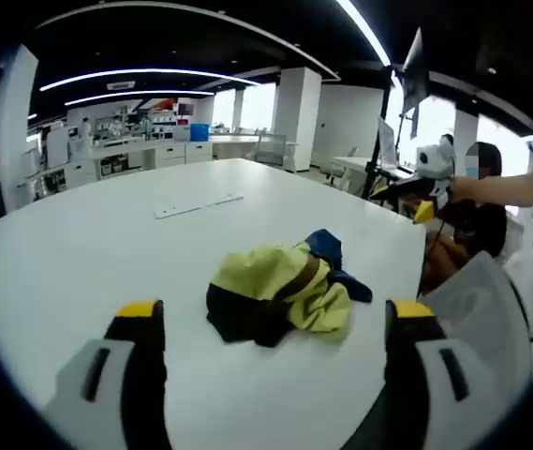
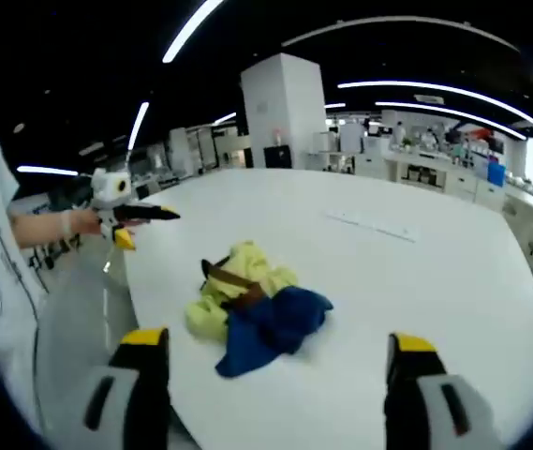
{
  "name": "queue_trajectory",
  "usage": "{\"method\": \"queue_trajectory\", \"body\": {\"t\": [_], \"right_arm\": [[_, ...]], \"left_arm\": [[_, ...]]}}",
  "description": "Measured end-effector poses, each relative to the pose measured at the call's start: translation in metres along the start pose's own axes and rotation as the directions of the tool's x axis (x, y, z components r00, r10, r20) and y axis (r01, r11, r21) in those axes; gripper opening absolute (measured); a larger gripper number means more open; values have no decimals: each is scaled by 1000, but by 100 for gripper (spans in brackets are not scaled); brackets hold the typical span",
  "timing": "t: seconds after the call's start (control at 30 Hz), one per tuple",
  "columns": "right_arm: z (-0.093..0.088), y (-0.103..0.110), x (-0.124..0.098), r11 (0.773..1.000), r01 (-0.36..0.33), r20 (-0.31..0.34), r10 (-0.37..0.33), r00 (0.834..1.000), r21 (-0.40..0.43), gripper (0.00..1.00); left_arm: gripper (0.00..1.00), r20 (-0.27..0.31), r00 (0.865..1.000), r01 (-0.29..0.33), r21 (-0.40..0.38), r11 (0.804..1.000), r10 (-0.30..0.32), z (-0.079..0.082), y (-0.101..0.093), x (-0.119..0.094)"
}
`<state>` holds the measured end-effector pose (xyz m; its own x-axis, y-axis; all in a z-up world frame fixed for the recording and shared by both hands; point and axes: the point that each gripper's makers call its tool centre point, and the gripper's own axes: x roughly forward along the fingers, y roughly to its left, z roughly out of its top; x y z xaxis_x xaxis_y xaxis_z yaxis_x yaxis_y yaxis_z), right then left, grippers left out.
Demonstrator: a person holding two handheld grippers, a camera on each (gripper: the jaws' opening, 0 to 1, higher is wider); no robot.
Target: Fold the garment on the visible template until the final outline fits inside the template.
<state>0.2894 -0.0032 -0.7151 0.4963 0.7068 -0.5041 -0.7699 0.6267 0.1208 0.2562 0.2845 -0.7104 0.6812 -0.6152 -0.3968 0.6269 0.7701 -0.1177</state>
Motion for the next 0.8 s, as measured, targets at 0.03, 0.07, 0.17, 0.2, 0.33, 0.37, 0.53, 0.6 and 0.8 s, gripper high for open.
{"method": "queue_trajectory", "body": {"t": [0.03,0.07,0.17,0.2,0.33,0.37,0.53,0.6,0.8], "right_arm": [[0,-1,1,1000,2,0,-2,1000,1,97],[0,-2,2,1000,2,1,-2,1000,-1,96],[2,-2,4,1000,-1,3,1,1000,0,96],[3,-3,6,1000,-1,5,1,1000,-2,96],[7,-3,8,1000,-1,10,1,1000,-4,96],[7,-4,10,1000,-1,10,1,1000,-6,96],[7,-4,9,1000,6,16,-6,1000,-12,96],[7,-3,10,1000,4,19,-4,1000,-5,96],[8,-3,7,1000,15,36,-15,999,3,95]], "left_arm": [[95,-1,1000,-2,2,1000,2,0,1,0],[95,-1,1000,-3,1,1000,3,1,-1,1],[94,0,1000,-3,4,1000,3,2,-2,1],[94,0,1000,-2,2,1000,2,3,-4,2],[94,-3,1000,-1,4,1000,1,3,-1,3],[94,-3,1000,-1,6,1000,1,3,0,3],[93,-14,1000,6,18,1000,-6,2,-2,3],[92,-20,1000,5,16,1000,-5,0,-1,2],[93,-19,1000,20,14,1000,-20,-1,-9,1]]}}
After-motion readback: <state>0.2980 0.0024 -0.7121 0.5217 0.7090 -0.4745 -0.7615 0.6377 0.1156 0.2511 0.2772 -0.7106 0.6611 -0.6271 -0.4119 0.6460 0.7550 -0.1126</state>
